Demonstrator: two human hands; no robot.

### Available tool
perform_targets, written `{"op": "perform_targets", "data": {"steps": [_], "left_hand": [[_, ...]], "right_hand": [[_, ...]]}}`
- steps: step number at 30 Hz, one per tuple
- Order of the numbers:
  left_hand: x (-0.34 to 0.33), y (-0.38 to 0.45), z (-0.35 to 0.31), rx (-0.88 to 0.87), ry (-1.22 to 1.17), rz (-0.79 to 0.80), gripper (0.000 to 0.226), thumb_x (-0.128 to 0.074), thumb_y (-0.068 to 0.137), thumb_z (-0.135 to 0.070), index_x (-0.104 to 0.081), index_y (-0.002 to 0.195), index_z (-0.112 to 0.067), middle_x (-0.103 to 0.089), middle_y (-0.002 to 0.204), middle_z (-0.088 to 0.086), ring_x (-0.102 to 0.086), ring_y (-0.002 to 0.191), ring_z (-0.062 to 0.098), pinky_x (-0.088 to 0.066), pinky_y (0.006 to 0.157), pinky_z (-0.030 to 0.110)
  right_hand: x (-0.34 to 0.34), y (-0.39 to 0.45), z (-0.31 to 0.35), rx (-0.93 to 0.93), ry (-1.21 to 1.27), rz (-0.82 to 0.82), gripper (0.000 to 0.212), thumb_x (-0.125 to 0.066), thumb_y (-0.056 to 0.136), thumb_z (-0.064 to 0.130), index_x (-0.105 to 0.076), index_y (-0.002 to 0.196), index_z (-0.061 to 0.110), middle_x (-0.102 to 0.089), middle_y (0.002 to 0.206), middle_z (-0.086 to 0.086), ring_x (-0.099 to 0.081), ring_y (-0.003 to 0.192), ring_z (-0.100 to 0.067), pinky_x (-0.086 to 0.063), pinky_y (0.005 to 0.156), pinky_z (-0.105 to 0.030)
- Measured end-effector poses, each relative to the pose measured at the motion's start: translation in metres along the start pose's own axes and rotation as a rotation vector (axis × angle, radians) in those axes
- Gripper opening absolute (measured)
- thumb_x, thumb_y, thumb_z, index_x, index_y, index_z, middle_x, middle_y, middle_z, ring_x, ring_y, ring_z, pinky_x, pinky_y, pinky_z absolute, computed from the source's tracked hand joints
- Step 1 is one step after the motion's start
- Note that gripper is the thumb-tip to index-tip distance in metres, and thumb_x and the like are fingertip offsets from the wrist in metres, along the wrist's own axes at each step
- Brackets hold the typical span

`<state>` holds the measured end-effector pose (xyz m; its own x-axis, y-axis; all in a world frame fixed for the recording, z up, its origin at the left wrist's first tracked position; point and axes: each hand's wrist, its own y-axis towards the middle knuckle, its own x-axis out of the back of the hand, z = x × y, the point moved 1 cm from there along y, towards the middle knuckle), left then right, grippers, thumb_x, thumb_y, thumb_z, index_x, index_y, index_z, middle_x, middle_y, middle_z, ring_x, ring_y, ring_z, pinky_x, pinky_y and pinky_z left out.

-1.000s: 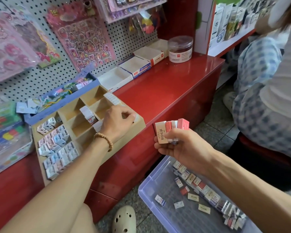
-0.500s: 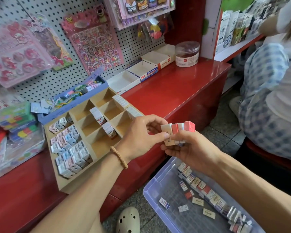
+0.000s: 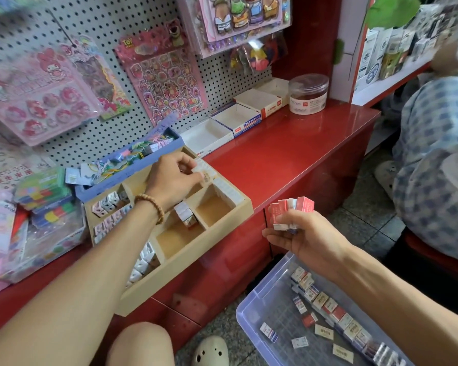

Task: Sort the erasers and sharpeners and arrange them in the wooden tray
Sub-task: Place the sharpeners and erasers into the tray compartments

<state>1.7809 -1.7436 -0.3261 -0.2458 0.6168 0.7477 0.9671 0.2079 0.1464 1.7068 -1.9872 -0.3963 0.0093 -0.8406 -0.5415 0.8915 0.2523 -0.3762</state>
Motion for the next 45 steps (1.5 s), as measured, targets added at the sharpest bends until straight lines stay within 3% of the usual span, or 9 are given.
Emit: {"op": "perform_targets", "data": {"steps": [5,12,26,30,33,35,38,41,45], "left_hand": [[0.001,0.034,0.022,-0.012,0.160,-0.030,0.026,-0.074,0.085,-0.015,-0.070,0.110,-0.020,-0.064,0.091,-0.006,-0.059,0.089,0.012,-0.052,0.090,0.030],[-0.008,0.065,0.041,0.005,0.384,-0.020,0.011,-0.070,0.086,-0.019,-0.066,0.091,-0.028,-0.068,0.096,-0.004,-0.063,0.092,0.019,-0.055,0.080,0.034],[-0.032,0.084,0.059,-0.118,0.648,-0.023,0.015,-0.066,0.090,-0.024,-0.062,0.105,-0.023,-0.055,0.111,0.006,-0.055,0.106,0.029,-0.047,0.086,0.042],[-0.025,0.079,0.050,-0.104,0.620,-0.055,0.044,-0.070,0.086,-0.026,-0.055,0.127,-0.018,-0.052,0.128,0.012,-0.046,0.121,0.033,-0.045,0.093,0.045],[-0.021,0.050,0.033,-0.155,0.412,-0.189,0.033,-0.067,0.087,-0.027,-0.058,0.118,-0.018,-0.054,0.119,0.008,-0.053,0.108,0.026,-0.048,0.081,0.038],[-0.024,0.020,0.018,-0.192,0.130,-0.092,0.021,-0.068,0.088,-0.024,-0.063,0.109,-0.021,-0.061,0.105,0.004,-0.062,0.089,0.020,-0.054,0.075,0.036],[-0.036,-0.033,-0.009,-0.217,-0.273,0.328,0.016,-0.071,0.088,-0.022,-0.070,0.104,-0.023,-0.065,0.086,-0.001,-0.065,0.075,0.018,-0.056,0.072,0.029],[-0.046,-0.062,-0.024,-0.226,-0.419,0.527,0.025,-0.074,0.082,-0.025,-0.073,0.107,-0.023,-0.066,0.093,0.001,-0.062,0.072,0.013,-0.052,0.066,0.020],[-0.046,-0.072,-0.031,-0.233,-0.413,0.589,0.025,-0.077,0.078,-0.022,-0.074,0.103,-0.019,-0.072,0.086,-0.005,-0.068,0.075,0.027,-0.059,0.079,0.044]], "right_hand": [[-0.007,0.011,0.004,0.000,-0.004,0.071,0.014,-0.062,0.082,-0.002,-0.058,0.095,-0.002,-0.062,0.080,-0.016,-0.071,0.072,-0.029,-0.060,0.064,-0.033],[-0.009,0.024,0.012,0.021,-0.021,0.063,0.013,-0.051,0.090,-0.005,-0.059,0.081,0.000,-0.064,0.071,-0.015,-0.069,0.068,-0.028,-0.059,0.061,-0.031],[0.008,0.021,0.016,0.046,-0.024,0.053,0.010,-0.054,0.090,-0.001,-0.062,0.094,-0.002,-0.066,0.083,-0.017,-0.068,0.064,-0.024,-0.056,0.055,-0.028],[0.006,0.019,0.015,0.064,-0.092,0.068,0.008,-0.056,0.091,-0.002,-0.063,0.090,0.001,-0.066,0.082,-0.015,-0.065,0.061,-0.021,-0.054,0.053,-0.026],[0.003,0.019,0.013,0.078,-0.164,0.102,0.007,-0.059,0.090,-0.003,-0.064,0.088,0.002,-0.063,0.079,-0.014,-0.062,0.058,-0.018,-0.051,0.051,-0.024],[0.000,0.018,0.011,0.089,-0.208,0.139,0.006,-0.061,0.090,-0.003,-0.065,0.093,0.001,-0.064,0.080,-0.014,-0.058,0.056,-0.016,-0.048,0.049,-0.023],[-0.005,0.017,0.007,0.094,-0.272,0.207,0.008,-0.064,0.090,-0.001,-0.069,0.089,0.005,-0.063,0.079,-0.015,-0.052,0.052,-0.015,-0.043,0.046,-0.022],[-0.008,0.011,0.003,0.091,-0.347,0.293,0.010,-0.065,0.089,-0.001,-0.067,0.085,0.007,-0.060,0.077,-0.013,-0.050,0.050,-0.015,-0.040,0.045,-0.022],[-0.011,-0.001,0.001,0.069,-0.406,0.376,0.011,-0.067,0.088,-0.001,-0.067,0.083,0.009,-0.061,0.078,-0.012,-0.048,0.047,-0.012,-0.036,0.043,-0.019]]}}
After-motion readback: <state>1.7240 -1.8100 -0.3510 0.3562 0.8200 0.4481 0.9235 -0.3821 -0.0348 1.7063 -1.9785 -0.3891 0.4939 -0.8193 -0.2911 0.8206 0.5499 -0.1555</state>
